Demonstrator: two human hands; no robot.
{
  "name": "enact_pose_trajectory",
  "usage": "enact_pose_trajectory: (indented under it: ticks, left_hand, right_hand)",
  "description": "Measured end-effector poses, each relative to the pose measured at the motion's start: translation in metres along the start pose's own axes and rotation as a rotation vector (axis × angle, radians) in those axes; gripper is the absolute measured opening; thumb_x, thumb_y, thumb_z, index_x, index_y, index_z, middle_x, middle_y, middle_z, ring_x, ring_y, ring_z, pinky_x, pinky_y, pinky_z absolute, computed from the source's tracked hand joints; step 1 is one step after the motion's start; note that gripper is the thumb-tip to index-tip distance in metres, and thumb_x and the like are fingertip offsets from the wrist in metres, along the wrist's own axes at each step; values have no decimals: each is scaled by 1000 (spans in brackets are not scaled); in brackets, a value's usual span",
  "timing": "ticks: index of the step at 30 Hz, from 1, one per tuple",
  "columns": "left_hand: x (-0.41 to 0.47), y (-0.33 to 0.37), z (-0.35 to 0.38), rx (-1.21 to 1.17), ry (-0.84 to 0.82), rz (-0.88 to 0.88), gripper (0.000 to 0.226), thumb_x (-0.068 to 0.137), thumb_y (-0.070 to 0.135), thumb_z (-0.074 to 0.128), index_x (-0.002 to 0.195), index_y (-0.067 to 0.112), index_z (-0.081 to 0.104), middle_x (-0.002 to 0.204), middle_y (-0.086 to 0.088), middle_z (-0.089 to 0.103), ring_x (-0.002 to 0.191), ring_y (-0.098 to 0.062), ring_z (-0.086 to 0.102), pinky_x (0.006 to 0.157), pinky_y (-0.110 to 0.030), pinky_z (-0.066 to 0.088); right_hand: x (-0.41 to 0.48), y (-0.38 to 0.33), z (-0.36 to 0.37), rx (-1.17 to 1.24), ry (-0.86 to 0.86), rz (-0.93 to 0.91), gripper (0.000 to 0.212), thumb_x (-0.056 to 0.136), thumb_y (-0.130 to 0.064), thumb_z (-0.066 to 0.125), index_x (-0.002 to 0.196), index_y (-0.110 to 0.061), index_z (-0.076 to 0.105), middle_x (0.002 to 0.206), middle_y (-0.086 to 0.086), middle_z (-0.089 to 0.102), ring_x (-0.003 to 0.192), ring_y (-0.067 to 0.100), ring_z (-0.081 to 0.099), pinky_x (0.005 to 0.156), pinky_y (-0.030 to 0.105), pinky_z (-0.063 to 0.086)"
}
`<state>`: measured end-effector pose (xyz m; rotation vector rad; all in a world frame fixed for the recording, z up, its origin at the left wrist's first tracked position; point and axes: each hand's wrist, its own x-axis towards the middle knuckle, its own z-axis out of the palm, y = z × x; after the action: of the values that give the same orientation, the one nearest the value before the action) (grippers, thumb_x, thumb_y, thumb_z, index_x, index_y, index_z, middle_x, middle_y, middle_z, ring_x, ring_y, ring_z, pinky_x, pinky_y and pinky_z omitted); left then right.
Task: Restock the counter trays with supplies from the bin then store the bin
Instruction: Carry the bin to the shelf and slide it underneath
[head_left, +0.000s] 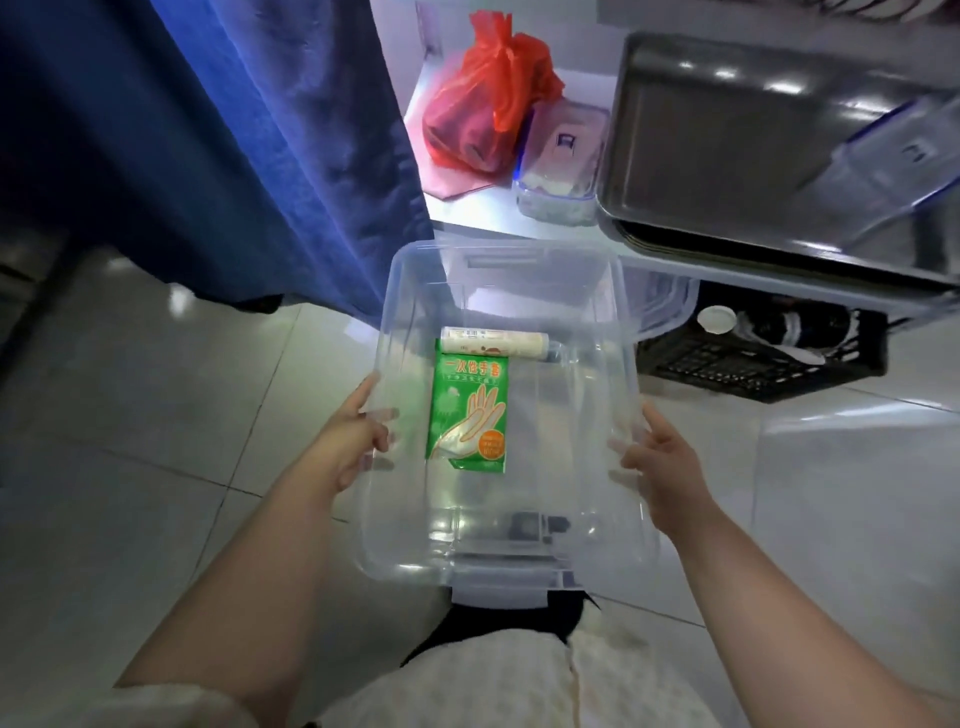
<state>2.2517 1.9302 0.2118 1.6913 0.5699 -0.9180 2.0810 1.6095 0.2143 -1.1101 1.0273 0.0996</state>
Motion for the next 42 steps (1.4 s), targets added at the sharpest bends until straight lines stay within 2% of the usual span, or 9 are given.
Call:
enact_pose_trajectory:
  ticks: [7,14,19,23,26,33,35,38,42]
  left_hand:
    - [41,10,21,110,-13,-56,97,72,-21,37,142,46,32,128,-10,56,94,-27,56,75,-42,49]
    - [98,36,6,207,-77,-104,98,70,-21,35,136,51,36,125,-6,57,99,-25,59,75,-42,55]
    - [141,54,-4,420,-129,-83,98,70,-17,39,138,54,27,122,2,61,61,-13,52,59,-30,46]
    - [167,44,-11,406,-208,-113,101,73,-19,38,137,58,26,120,8,58,83,-19,58,73,-46,56]
    - [183,38,-11,367,-216,-114,98,76,-18,38,139,56,25,121,8,57,92,-22,58,67,-42,58]
    - [220,33,7,327,-189,-34,96,78,-16,42,138,57,27,124,8,58,91,-20,60,67,-40,59]
    - [233,34,11,308,-194,5,97,76,-17,42,128,65,34,123,8,58,92,-21,60,63,-38,58]
    - [255,39,16,291,-216,67,98,76,-18,42,107,75,41,123,7,59,94,-22,60,67,-41,59]
    - [286,49,21,292,-220,139,97,76,-18,43,125,66,39,116,11,65,93,-24,57,74,-44,59]
  right_hand:
    - [38,21,-11,60,87,60,74,78,12,62,140,-22,42,122,3,64,95,23,61,87,50,50]
    - [62,30,22,98,178,93,74,78,17,55,140,-24,43,130,2,59,111,24,61,97,54,46]
    - [85,43,49,158,288,73,68,79,15,60,136,-21,48,124,2,64,109,26,61,100,56,43]
    - [98,60,58,159,329,61,63,80,10,66,133,-23,52,119,1,66,109,27,61,99,55,45]
    - [110,69,61,155,336,60,64,80,8,67,133,-25,52,119,-2,67,111,24,61,98,53,46]
    - [161,83,52,133,311,42,65,80,5,68,132,-29,52,114,-7,69,105,20,64,95,49,49]
    - [181,85,49,111,293,12,65,79,7,67,125,-37,56,113,-9,70,98,13,65,91,44,52]
    - [210,85,47,67,264,-34,79,71,15,55,126,-41,53,125,-11,64,112,13,61,86,36,52]
    - [251,80,52,25,207,-112,83,70,16,53,126,-45,51,124,-15,63,114,7,60,79,26,50]
